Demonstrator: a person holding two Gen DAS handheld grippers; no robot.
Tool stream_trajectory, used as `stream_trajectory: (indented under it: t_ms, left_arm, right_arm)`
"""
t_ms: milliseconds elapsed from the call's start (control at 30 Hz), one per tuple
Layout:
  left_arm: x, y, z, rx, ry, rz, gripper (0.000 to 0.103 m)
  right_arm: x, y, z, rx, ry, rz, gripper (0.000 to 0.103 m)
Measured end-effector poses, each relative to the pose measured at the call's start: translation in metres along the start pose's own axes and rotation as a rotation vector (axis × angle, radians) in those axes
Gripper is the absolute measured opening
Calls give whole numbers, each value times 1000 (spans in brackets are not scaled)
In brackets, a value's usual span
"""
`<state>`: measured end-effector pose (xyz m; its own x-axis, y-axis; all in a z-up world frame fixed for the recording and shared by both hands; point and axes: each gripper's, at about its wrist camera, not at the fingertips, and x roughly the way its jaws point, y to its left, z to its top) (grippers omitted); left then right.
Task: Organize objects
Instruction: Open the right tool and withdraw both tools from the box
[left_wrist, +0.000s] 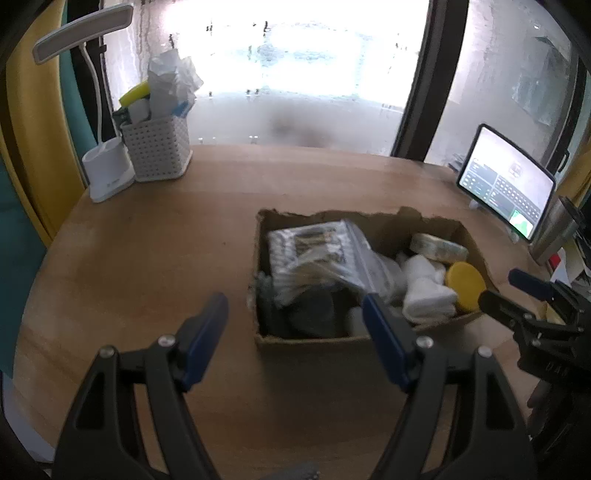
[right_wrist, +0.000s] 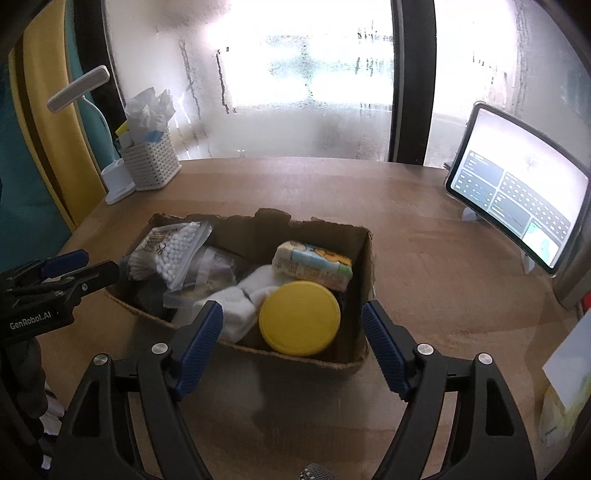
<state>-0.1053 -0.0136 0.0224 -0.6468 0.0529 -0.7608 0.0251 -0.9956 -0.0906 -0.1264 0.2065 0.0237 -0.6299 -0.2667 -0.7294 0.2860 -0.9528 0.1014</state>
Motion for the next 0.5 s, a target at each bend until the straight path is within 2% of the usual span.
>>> stream_trajectory:
  t_ms: [167, 267, 500]
  left_arm:
    - [-6, -4, -6, 5, 2, -9, 76]
    - [-10, -5, -9, 4, -2, -11, 76]
    - [-17, -10, -19, 16, -8, -13, 76]
  right_arm:
    - [-8, -1, -8, 6, -2, -1, 82]
    - [-11, -1, -12, 8, -2, 2, 89]
    - [-20, 2, -21, -1, -6, 7, 89]
